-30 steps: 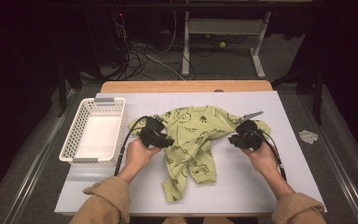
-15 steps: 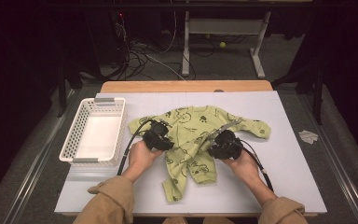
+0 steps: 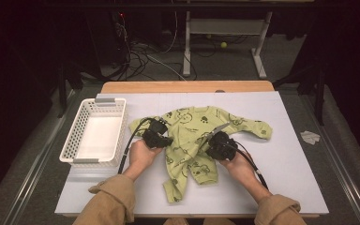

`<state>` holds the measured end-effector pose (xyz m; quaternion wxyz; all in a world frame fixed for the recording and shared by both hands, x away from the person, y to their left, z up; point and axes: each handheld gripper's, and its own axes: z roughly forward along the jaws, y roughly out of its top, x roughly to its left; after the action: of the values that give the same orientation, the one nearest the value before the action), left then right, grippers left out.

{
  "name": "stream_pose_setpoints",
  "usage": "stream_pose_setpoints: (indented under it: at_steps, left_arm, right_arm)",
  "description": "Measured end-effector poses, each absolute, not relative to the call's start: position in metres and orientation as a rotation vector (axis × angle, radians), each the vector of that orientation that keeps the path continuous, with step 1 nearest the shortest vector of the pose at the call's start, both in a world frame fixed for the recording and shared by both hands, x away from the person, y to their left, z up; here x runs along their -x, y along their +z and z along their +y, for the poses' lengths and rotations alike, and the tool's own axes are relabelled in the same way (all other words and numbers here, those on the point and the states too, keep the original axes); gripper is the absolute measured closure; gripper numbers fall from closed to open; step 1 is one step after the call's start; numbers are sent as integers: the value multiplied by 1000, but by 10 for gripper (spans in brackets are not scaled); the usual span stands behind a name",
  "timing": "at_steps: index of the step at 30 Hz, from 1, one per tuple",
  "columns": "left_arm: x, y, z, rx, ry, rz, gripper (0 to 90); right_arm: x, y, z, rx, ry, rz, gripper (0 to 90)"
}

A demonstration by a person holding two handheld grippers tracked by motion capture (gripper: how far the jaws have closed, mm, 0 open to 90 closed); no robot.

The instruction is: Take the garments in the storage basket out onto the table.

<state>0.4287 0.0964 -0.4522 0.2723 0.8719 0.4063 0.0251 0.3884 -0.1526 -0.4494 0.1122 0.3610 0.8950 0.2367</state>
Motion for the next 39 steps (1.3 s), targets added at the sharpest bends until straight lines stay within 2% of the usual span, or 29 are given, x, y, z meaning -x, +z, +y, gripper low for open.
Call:
stream_pose_setpoints:
  at_steps: [6,13,21,22,25,29,33,36,39]
  left_arm:
    - [-433,-441,106,-2291,115,1106,832]
    - [-444,-443,122,-2187,124,1222,831]
    - [-447,-451,121,-2207,113,1240,820]
    - [-446,-451,120,-2208,103,1237,800]
    - [-438,-453,118,-2207,91,1226,649]
    - [-417,-449,122,-2204,109,1177,550]
    - [-399,-441,128,-2214,103,1133,506]
    - [-390,-443,124,-2263,78,1107,485]
    - [-385,-449,117,-2322,106,1091,481]
  right_arm:
    - [-386,-443,-165,-1078,701,2594,893]
    - [-376,-442,-188,-1096,652,2556,893]
    - [-358,-441,-217,-1130,678,2533,890]
    - [-355,-442,-220,-1132,681,2520,880]
    - [-349,-444,-227,-1162,695,2478,816]
    - [-344,-442,-231,-1173,751,2468,742]
    - [-345,-439,-226,-1158,764,2476,721]
    - [-350,-442,-222,-1178,736,2485,699]
    - [-357,-447,-221,-1233,702,2496,679]
